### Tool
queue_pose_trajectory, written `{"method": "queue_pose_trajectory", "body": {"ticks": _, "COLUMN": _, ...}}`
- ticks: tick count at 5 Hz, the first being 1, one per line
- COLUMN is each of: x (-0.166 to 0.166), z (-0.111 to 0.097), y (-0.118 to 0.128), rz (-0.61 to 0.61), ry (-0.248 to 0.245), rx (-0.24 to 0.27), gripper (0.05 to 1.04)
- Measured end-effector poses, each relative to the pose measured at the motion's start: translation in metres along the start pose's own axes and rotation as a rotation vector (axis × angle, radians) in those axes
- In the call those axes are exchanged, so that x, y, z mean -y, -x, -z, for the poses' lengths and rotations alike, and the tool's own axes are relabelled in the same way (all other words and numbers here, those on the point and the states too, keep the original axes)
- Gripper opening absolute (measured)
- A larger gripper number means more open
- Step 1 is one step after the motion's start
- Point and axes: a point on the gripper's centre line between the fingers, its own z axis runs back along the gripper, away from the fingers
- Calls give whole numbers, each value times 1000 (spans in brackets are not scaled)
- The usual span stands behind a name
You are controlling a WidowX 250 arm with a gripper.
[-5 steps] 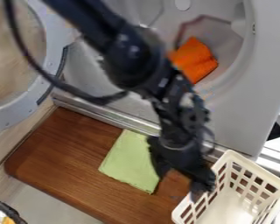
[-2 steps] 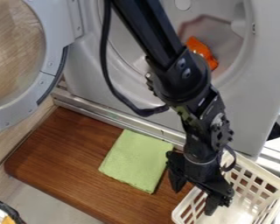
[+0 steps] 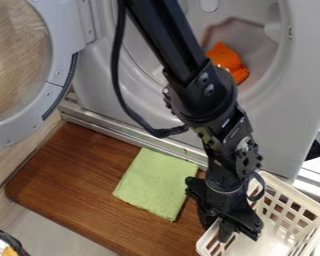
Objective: Moved the basket to the left side of the green cloth
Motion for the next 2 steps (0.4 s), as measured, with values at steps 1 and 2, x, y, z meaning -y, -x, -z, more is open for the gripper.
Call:
{"method": "queue_pose_trajectory", "body": {"ticks": 1, "x": 2, "z": -1, "y": 1, "rz": 9, "ry": 2, "rx": 4, "gripper": 160}}
{"method": "queue_pose_trajectory", "body": {"ticks": 2, "x": 3, "z": -1, "y": 3, "rz": 6, "ry": 10, "rx": -3, "gripper": 110}}
